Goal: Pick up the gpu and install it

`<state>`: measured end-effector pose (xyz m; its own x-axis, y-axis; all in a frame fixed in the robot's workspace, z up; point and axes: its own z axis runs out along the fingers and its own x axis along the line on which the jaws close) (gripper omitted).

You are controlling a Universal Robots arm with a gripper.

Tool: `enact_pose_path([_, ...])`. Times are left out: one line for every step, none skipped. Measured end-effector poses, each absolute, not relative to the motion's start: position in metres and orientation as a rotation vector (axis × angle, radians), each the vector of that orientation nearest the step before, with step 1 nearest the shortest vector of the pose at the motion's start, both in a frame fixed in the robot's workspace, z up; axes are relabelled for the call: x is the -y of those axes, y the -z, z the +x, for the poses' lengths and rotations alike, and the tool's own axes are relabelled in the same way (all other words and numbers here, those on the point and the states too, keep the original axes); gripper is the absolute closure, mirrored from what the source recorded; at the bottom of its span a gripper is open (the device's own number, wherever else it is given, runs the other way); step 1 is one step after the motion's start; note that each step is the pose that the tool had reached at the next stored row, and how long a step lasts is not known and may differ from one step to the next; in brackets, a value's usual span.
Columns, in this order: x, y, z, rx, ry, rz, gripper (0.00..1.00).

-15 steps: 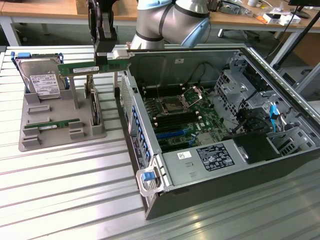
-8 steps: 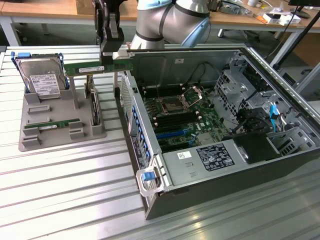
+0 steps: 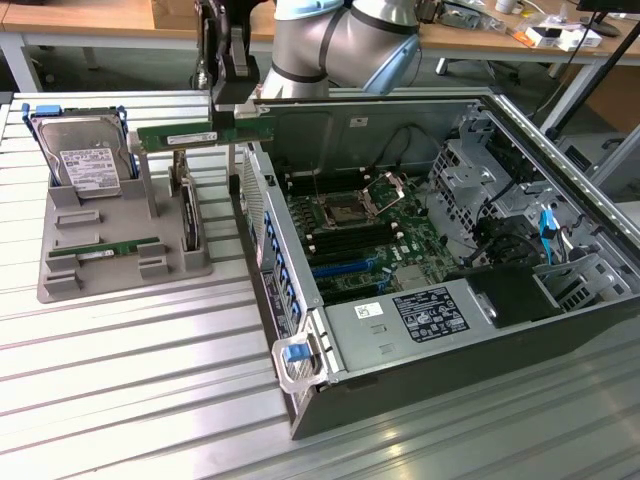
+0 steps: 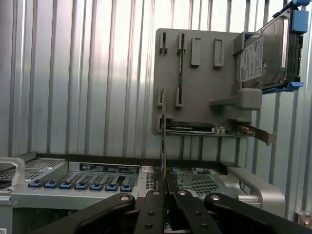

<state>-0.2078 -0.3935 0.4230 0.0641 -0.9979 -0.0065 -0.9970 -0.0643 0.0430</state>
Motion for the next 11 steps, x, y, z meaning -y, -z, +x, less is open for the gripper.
enact_pose_path([0.393,-0.423,-0.206,2.13,0.053,2.272,0.87])
enact_pose_path([0.393,-0.423,-0.205,2.13,0.053,2.272,0.87])
enact_pose_path([0.393,-0.423,-0.204,2.13,0.053,2.272,0.87])
enact_pose_path([0.393,-0.423,-0.202,2.13,0.053,2.272,0.87])
enact_pose_path([0.393,-0.423,-0.201,2.13,0.053,2.272,0.87])
enact_pose_path([0.393,-0.423,-0.2,2.13,0.053,2.272,0.87])
enact_pose_path([0.393,-0.423,-0.198,2.13,0.053,2.272,0.87])
enact_pose_path([0.393,-0.423,-0.197,2.13,0.053,2.272,0.87])
enact_pose_path([0.393,-0.423,-0.195,2.13,0.053,2.272,0.87])
enact_pose_path([0.393,-0.423,-0.194,2.13,0.053,2.272,0.87])
enact_pose_path([0.393,-0.423,-0.192,2.13,0.053,2.272,0.87])
